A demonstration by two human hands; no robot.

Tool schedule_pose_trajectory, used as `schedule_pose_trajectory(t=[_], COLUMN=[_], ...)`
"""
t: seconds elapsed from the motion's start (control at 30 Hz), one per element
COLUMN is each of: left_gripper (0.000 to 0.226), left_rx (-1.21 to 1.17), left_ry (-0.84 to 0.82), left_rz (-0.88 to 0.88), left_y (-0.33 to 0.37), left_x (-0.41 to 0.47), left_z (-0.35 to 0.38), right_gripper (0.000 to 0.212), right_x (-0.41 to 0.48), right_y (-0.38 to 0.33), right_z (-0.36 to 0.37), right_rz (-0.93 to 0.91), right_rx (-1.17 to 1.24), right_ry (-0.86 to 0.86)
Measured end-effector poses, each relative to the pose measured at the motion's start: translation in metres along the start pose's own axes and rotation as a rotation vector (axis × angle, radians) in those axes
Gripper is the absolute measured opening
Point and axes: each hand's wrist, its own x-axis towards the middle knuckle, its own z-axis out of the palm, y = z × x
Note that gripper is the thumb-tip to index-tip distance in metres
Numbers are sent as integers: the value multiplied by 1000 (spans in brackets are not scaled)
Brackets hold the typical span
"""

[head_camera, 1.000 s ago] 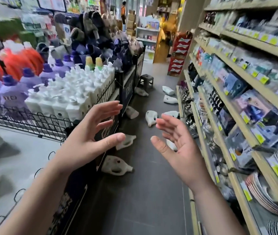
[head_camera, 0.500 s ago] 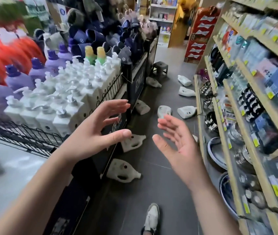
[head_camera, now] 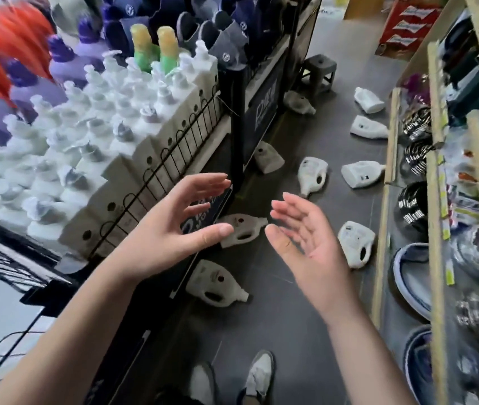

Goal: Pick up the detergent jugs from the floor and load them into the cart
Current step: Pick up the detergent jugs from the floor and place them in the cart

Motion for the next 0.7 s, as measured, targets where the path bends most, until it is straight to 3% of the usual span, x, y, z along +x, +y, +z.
schedule_pose_trajectory(t=[0.23, 0.47, 0.7], left_gripper=[75, 61, 72], left_rx=[-43, -53, 76], left_ry=[-4, -26, -135], left_rz=[-87, -223, -304], left_y=[-97, -287, -467], left_x=[55, 73, 74], left_z=[15, 63, 108], right_gripper=[57, 56, 50], right_x=[42, 50, 29], right_y=[91, 280, 472], right_z=[5, 26, 68], right_rz=[165, 367, 521], right_rx=[40, 98, 126], right_ry=[52, 117, 203])
